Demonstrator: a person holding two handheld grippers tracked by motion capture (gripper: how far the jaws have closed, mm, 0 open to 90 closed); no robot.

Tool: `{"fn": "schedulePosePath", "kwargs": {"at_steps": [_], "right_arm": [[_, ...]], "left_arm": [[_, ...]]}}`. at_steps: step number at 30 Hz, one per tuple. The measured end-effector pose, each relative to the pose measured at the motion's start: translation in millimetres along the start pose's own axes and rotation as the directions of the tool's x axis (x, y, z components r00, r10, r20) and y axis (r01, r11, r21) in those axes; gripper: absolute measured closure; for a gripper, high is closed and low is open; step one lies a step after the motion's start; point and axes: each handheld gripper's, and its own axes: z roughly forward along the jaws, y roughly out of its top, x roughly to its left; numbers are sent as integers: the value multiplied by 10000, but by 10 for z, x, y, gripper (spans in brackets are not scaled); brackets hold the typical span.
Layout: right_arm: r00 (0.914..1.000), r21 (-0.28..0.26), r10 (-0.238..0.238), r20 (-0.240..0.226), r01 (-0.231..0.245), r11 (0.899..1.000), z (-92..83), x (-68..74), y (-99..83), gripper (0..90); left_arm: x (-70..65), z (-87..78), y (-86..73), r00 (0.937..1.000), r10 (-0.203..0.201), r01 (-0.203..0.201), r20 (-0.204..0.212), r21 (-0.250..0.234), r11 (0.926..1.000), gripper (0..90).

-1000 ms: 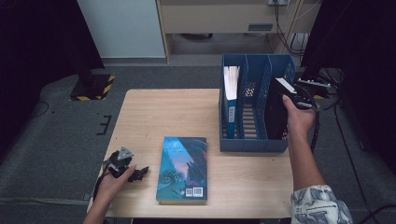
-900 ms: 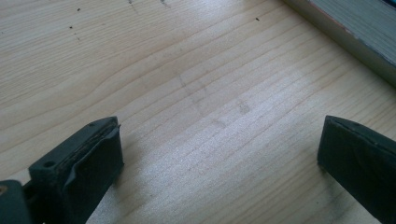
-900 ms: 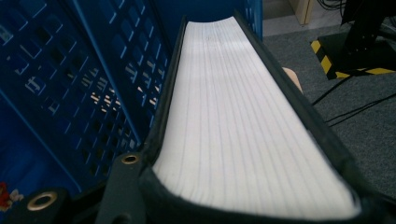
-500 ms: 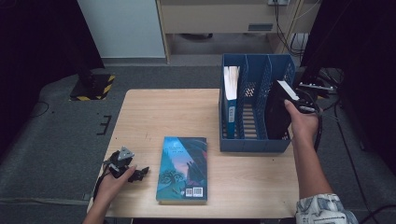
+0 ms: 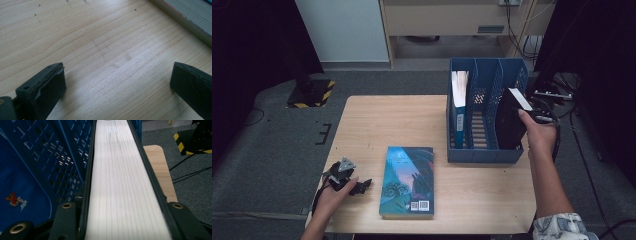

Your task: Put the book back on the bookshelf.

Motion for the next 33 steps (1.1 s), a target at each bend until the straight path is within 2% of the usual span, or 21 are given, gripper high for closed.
{"fn": "schedulePosePath", "kwargs": {"at_steps": [10,13,21,31,33], "right_arm": [[9992,145,-360,-188,362,9992,-54,16,-4,489],[9981,198,-592,-164,595,9980,-52,51,2,489],[9973,222,-735,-17,735,9970,-48,101,-6,504],[9976,-113,-655,242,658,9978,-35,109,4,531],[9982,-430,-500,323,514,9978,-20,106,36,533]], "left_arm": [[-3,0,1,10000,20,-20,14,9,10000,0],[-4,-1,2,10000,31,-31,15,25,10000,0],[-5,1,3,10000,49,-49,38,19,10000,0],[-5,0,2,10000,50,-50,36,19,10000,0],[-5,0,1,10000,48,-48,37,10,10000,0]]}}
